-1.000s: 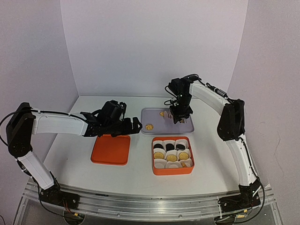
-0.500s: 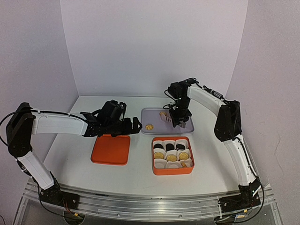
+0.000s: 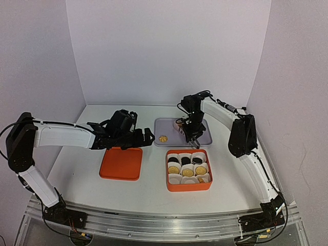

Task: Pack the cookies

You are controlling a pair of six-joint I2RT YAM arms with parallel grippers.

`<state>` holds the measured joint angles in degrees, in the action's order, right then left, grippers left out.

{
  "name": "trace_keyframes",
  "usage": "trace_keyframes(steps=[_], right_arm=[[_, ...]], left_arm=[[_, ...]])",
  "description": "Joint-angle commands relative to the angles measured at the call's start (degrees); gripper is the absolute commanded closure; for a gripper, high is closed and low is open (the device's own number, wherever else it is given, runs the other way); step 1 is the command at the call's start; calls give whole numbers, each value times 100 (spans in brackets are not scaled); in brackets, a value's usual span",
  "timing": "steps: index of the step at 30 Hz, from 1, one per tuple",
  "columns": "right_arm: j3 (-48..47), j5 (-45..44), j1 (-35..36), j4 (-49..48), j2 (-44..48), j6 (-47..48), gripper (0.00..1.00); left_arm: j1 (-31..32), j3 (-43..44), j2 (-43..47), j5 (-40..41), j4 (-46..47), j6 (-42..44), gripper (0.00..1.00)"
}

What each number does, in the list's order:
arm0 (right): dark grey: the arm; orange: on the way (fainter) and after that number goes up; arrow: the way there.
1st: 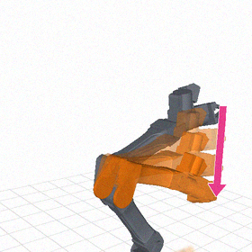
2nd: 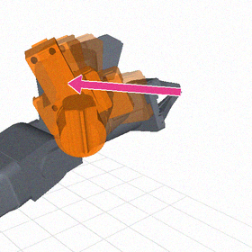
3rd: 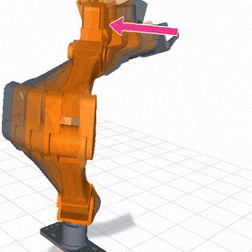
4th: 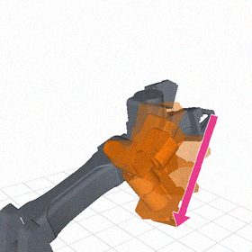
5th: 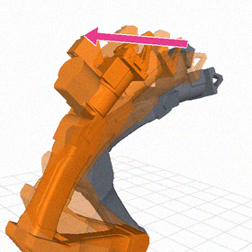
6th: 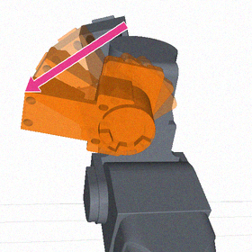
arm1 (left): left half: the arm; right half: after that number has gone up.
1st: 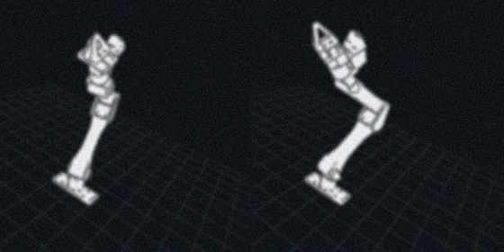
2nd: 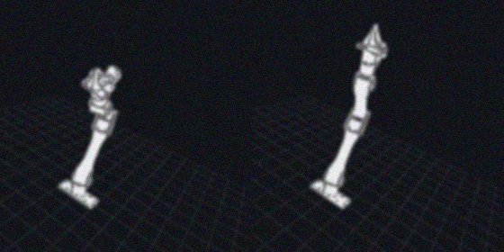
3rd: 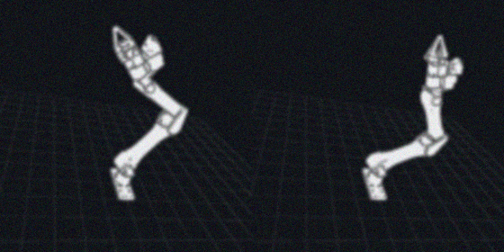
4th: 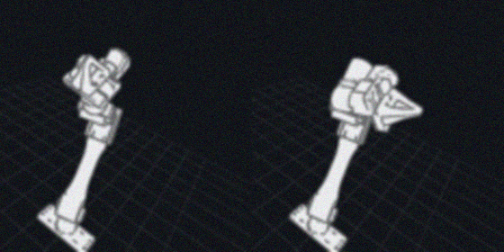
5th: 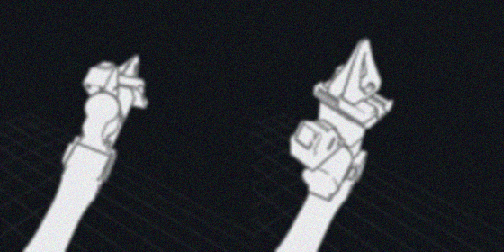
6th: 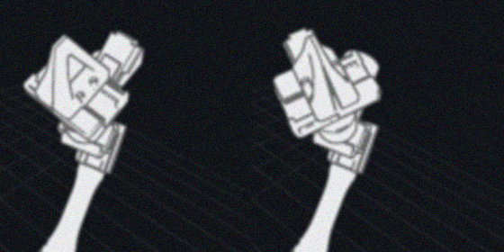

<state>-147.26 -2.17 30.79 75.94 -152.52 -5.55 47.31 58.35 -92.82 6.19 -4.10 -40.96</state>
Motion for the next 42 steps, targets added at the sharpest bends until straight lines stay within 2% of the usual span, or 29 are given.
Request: trace_keyframes(steps=[1,12,25,33,38,42], right_arm=[[-288,130,11,-136,-119,75,67],[-469,97,-48,-268,-342,58,68],[-443,122,-64,-466,-202,84,83],[-366,139,-64,-683,-81,302,79],[-303,173,-62,-751,-87,203,92],[-213,173,-62,-801,118,212,98]], left_arm=[[-13,-37,255,122,-20,-80,0],[-11,-55,293,192,-95,-158,0],[-11,-86,333,239,-106,-244,0],[-11,-69,444,281,-249,-283,0],[-11,-59,561,361,-408,-315,0],[-11,-99,613,383,-388,-333,0]])
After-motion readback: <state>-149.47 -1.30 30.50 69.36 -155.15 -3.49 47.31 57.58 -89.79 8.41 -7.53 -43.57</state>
